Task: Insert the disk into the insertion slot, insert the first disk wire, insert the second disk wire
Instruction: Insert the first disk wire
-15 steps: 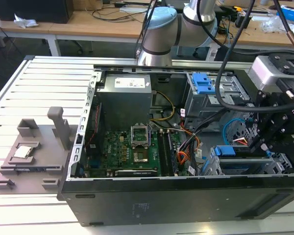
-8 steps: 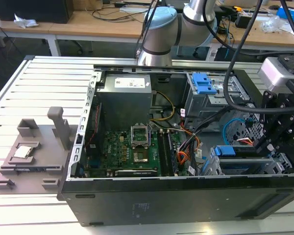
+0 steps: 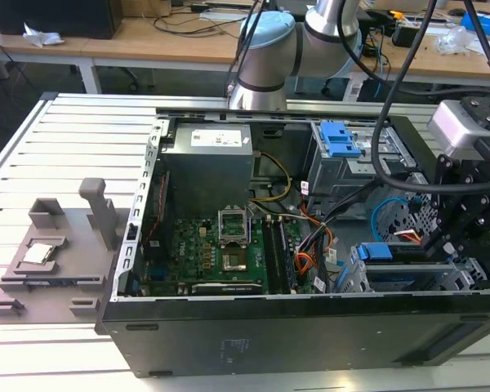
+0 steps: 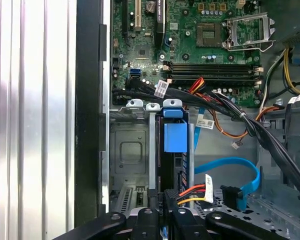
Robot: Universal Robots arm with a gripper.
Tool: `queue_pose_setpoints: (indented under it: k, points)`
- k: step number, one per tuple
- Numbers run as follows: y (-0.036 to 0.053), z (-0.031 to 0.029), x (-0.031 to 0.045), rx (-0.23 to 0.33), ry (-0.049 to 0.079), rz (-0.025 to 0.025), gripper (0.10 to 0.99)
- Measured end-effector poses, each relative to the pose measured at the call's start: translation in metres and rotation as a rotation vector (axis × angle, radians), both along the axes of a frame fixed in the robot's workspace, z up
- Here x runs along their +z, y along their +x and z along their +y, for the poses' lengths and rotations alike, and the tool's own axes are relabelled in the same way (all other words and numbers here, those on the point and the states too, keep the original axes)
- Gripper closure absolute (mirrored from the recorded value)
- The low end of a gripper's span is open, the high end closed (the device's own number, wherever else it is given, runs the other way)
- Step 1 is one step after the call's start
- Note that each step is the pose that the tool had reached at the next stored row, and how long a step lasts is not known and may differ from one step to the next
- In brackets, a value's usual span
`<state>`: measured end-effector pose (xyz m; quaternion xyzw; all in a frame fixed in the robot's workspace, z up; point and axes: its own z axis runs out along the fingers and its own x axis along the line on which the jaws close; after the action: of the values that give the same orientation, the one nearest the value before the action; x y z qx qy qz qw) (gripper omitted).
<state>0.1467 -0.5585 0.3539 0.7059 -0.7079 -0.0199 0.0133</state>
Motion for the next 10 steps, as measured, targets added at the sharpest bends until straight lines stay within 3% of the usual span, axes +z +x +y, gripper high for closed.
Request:
queue_pose_setpoints:
  k: [10]
  points:
    - [0.0005,0.0,-0.0051,0.0,0.0,0.0,0.922]
